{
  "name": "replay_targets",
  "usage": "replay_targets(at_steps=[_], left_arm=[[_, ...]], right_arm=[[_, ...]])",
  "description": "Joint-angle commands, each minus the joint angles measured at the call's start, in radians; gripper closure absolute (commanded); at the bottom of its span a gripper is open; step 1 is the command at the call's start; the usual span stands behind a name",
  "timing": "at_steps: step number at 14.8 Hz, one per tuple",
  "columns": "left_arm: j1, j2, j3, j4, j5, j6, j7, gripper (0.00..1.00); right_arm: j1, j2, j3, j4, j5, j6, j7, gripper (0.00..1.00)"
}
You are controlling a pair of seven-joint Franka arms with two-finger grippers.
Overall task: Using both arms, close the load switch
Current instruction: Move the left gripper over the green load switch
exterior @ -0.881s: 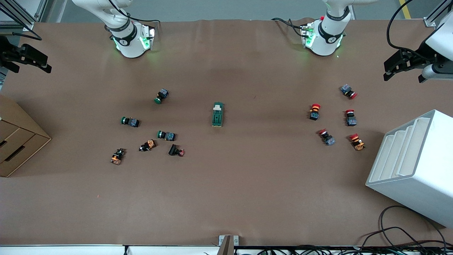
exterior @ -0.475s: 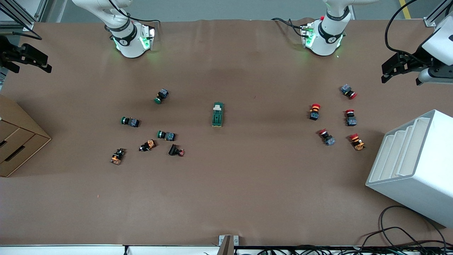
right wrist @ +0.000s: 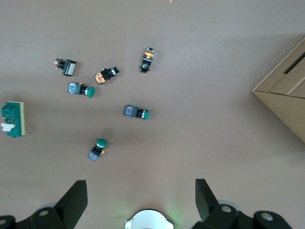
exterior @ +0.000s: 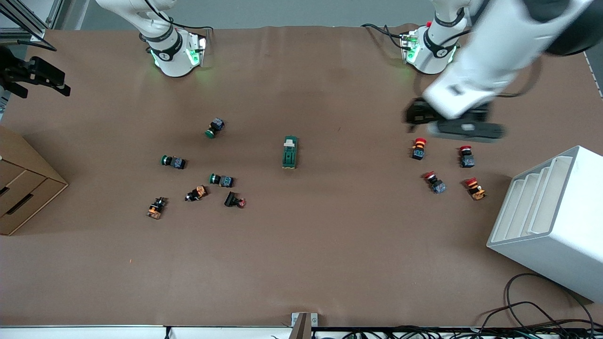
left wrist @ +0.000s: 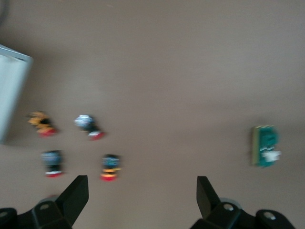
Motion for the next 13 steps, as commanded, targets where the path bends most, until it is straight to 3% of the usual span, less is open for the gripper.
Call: replay_targets(at_steps=[1,4,8,10,13], left_arm=[[-0.089,0.075,-0.055,0.008,0.008,0.094,-0.233,0.00],[-0.229,0.117,-0.053,-0.070,0.024,0.261,-0.451,0.00],[-0.396,0.225,-0.053,-0.108,0.229,0.357,-0.736,0.00],[-0.467,0.293,-0.055,-0.110,0.338,0.404,-0.897,0.00],[-0.557,0.388,-0.055,-0.110,0.514,0.452,-1.140,0.00]], right_arm=[[-0.005,-0.018,0.002,0.021,0.016,0.001,-0.013,0.00],[-0.008,0.046,0.001,0.040,0.008,0.018,-0.015,0.00],[-0.008,0.141,0.001,0.044,-0.011,0.128,-0.018,0.00],[0.000,0.140,0.002,0.025,-0.002,0.122,0.013,0.00],[0.072,0.144,0.016,-0.011,0.007,0.138,0.395,0.00]])
